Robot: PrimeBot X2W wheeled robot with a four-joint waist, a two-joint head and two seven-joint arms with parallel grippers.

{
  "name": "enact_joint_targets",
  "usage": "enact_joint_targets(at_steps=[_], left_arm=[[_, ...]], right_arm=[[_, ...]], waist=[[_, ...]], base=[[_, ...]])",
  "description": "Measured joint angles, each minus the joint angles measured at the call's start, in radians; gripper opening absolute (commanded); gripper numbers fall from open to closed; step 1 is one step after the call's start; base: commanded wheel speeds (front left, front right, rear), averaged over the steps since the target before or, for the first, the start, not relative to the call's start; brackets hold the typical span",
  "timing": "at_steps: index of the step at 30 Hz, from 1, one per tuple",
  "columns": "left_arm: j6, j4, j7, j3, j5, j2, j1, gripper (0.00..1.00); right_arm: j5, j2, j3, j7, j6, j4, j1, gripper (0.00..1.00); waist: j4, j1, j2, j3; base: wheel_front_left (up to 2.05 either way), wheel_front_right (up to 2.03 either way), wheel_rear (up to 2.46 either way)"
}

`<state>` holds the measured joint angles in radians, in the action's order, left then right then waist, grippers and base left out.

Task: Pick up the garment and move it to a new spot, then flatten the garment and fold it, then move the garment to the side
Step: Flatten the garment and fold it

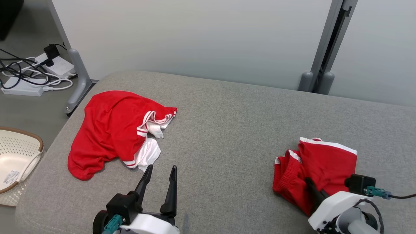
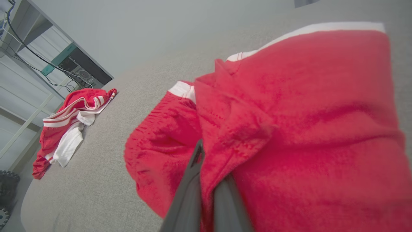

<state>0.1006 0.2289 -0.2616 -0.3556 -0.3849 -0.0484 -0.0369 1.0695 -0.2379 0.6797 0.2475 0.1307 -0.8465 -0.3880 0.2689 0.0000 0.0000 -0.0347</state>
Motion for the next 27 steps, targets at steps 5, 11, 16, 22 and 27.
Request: enact_joint_targets(at_steps=[5,11,16,22,27], left_arm=[[0.000,0.000,0.000,-0.001,-0.002,0.000,0.003,1.00],[0.001,0.000,0.000,-0.002,-0.003,0.000,0.004,1.00],[0.001,0.000,0.000,-0.002,-0.002,0.000,0.009,1.00],[-0.003,0.004,0.000,-0.006,0.000,0.000,0.012,1.00],[-0.004,0.007,0.000,-0.007,0.005,0.000,0.012,1.00]], right_arm=[[0.008,0.021,0.017,0.009,0.000,0.028,-0.016,0.00],[0.033,0.019,0.031,0.013,0.000,0.112,-0.016,0.00],[0.032,0.015,0.045,0.013,0.000,0.144,-0.004,0.00],[0.000,0.023,0.057,0.014,0.000,0.079,0.009,1.00],[-0.015,0.043,0.078,0.014,0.000,0.035,-0.002,1.00]], waist=[[0.004,0.0000,0.0000,0.003],[0.004,0.0000,0.0000,0.001],[0.001,0.0000,0.0000,-0.001],[0.001,0.0000,0.0000,-0.001],[0.000,0.0000,0.0000,-0.003]], base=[[0.00,0.00,0.00],[0.00,0.00,0.00],[0.00,0.00,0.00],[0.00,0.00,0.00],[0.00,0.00,0.00]])
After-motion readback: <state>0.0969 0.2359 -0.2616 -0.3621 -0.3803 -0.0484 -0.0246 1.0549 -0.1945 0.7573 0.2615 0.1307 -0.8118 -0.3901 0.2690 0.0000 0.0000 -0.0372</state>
